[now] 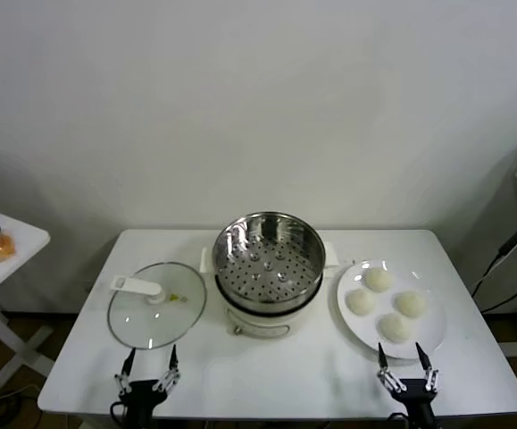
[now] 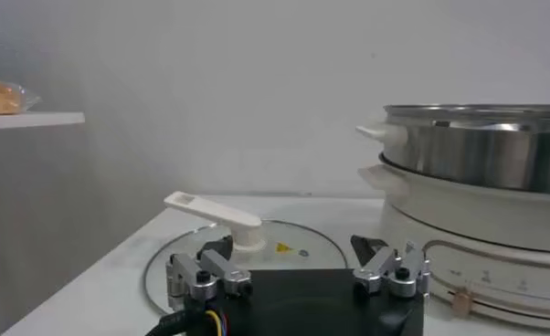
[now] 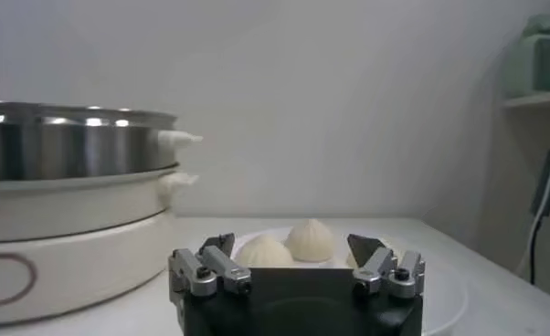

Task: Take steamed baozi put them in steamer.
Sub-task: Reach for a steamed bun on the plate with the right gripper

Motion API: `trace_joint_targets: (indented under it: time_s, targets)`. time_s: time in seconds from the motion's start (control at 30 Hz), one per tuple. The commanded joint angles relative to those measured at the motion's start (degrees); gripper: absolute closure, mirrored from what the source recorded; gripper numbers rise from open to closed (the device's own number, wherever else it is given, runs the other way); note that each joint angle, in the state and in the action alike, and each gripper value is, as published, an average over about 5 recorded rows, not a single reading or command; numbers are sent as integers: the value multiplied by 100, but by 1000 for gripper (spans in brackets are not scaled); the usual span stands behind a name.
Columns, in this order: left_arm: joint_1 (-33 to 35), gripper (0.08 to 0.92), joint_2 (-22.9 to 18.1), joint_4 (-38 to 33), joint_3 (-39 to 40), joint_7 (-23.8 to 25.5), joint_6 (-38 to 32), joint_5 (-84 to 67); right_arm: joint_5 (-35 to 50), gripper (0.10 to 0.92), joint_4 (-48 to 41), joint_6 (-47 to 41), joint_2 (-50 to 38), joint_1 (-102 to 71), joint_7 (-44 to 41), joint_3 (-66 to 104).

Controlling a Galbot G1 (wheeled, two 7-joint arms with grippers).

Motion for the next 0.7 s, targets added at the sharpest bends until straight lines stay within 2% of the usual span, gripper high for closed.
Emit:
trace_joint_targets:
  time_s: [0.03, 0.23, 0.43, 0.7]
  targets:
    - [17, 177, -11, 3, 8, 7, -41, 131, 247, 203, 235, -1059, -120, 449, 220, 245]
    - [48, 177, 2, 9, 68, 19, -81, 259, 492, 203, 201, -2624, -769, 1565, 98, 241]
    - [37, 177, 17, 15, 95, 21, -108, 311, 495, 203, 47, -3667, -1526, 2509, -86, -139]
    - [-5, 177, 69, 38, 111, 28, -162, 344, -1000, 203, 8, -4826, -2972, 3088, -1635, -989]
